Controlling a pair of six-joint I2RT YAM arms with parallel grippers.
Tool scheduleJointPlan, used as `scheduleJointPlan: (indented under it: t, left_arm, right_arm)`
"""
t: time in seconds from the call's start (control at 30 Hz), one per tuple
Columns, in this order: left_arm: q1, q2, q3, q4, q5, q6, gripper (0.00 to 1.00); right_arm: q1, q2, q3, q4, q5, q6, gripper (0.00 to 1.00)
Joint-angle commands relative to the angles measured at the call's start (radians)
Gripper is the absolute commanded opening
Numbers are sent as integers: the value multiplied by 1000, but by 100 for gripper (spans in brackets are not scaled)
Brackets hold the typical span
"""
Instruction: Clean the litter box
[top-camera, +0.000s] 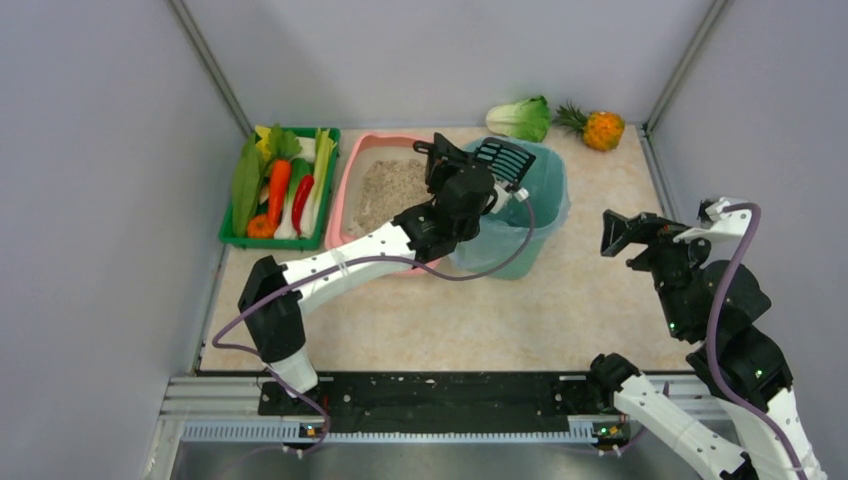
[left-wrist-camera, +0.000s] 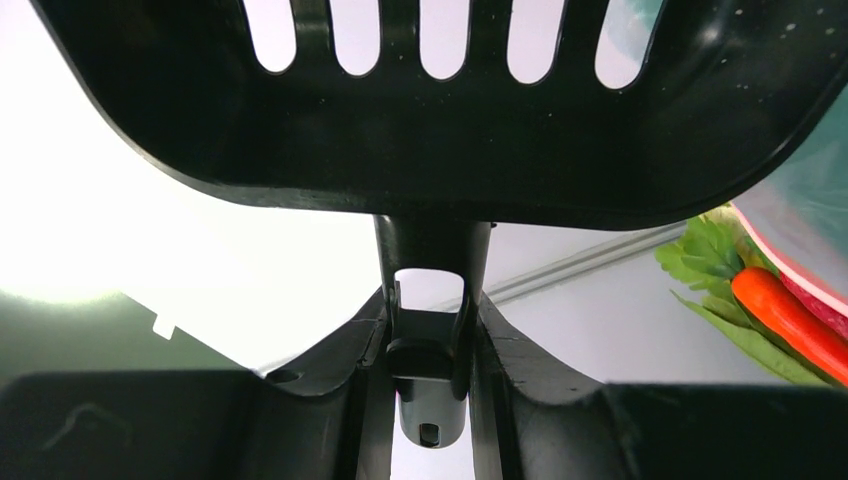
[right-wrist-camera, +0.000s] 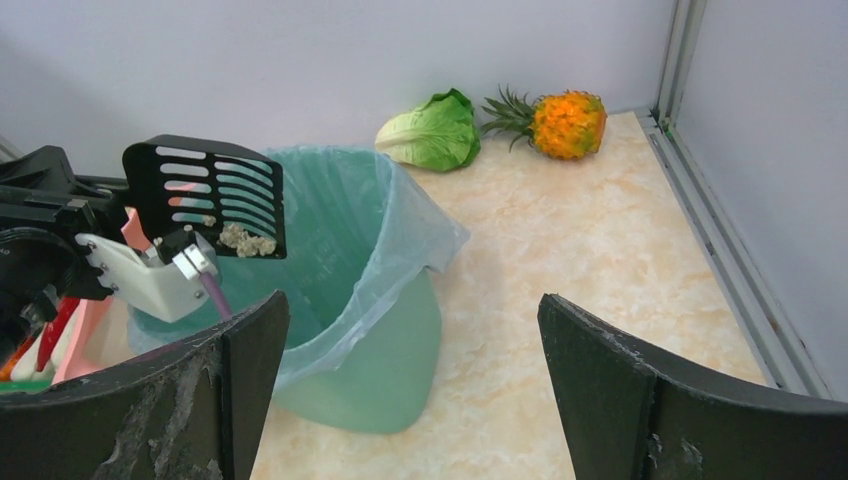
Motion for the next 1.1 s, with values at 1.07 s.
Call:
scheduleJointPlan:
  t: [1.07]
  left_arm:
    - [36,-26,67,-62,27,-57,0]
  right_arm:
    - [4,-30,-48,106,14,-45,96]
